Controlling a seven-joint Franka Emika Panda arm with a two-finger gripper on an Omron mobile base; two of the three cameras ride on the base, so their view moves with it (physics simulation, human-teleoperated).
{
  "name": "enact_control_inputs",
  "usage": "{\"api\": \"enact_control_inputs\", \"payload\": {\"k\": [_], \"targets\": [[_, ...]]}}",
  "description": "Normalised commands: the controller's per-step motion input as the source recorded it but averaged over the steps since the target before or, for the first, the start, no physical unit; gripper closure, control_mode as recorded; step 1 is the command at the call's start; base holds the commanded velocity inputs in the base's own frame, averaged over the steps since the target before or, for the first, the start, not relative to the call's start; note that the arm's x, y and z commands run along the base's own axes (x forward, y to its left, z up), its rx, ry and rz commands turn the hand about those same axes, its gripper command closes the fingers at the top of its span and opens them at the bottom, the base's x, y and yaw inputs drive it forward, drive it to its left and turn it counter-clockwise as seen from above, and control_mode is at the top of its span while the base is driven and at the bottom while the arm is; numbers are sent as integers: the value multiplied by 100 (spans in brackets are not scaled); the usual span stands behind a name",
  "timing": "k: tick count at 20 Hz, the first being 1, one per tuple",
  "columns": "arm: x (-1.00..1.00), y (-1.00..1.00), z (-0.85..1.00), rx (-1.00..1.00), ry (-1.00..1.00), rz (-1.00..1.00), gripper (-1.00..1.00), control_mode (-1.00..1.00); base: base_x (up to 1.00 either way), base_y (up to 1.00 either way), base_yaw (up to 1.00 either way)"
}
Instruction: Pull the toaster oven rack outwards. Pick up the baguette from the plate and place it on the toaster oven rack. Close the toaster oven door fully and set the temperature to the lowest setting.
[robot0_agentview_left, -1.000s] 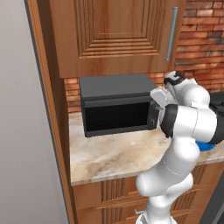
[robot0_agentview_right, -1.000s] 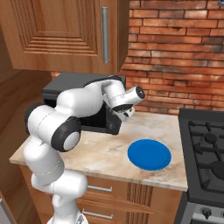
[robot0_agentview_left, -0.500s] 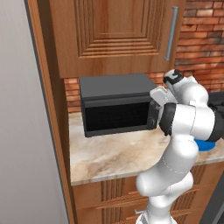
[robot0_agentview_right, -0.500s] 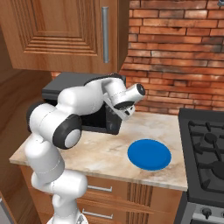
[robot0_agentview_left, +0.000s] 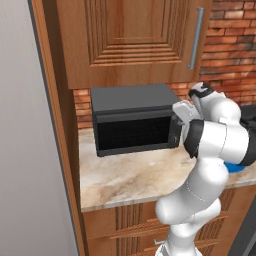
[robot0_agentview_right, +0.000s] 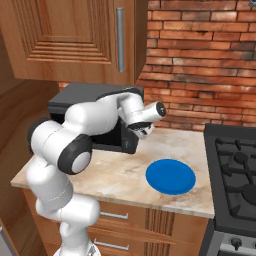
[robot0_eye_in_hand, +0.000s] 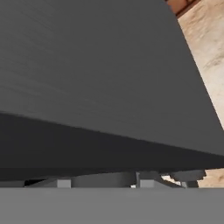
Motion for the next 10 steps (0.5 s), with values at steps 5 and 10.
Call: {"api": "enact_control_inputs", "payload": {"k": [5, 10], "targets": [[24, 0, -12, 7, -29, 0, 100, -100, 0, 0, 0], [28, 3, -9, 1, -25, 0, 100, -100, 0, 0, 0]]}}
